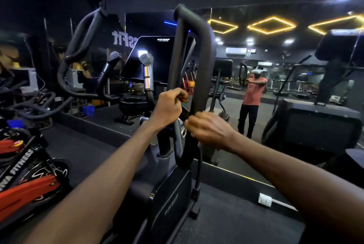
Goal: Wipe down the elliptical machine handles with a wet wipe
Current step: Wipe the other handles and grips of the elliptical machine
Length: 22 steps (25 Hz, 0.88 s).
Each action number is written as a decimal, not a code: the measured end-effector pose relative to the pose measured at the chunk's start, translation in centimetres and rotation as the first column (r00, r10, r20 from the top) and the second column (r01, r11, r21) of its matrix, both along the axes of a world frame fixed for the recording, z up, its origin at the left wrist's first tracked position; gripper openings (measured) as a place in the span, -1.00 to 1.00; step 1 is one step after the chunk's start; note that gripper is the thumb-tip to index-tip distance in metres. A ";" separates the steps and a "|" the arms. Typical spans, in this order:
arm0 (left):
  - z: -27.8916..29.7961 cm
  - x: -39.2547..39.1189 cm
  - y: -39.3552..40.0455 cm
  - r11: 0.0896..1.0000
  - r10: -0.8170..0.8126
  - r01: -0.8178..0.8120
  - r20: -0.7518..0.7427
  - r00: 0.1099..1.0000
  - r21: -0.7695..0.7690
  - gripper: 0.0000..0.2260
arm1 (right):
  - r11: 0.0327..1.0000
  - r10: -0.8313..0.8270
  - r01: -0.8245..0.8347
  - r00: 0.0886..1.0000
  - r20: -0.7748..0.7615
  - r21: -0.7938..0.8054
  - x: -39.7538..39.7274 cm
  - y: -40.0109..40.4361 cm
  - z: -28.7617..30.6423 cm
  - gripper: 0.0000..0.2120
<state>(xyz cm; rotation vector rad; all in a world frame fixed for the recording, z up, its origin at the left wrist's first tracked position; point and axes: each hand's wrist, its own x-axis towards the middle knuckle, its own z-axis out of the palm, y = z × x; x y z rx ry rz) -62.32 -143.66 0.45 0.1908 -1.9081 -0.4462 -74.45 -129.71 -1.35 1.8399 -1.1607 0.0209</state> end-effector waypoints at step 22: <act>0.5 -0.8 0.3 0.990 0.115 -0.114 -0.002 0.993 -0.077 -0.71 | 0.983 0.180 -0.179 0.984 -0.017 0.045 -2.4 0.5 5.8 -0.78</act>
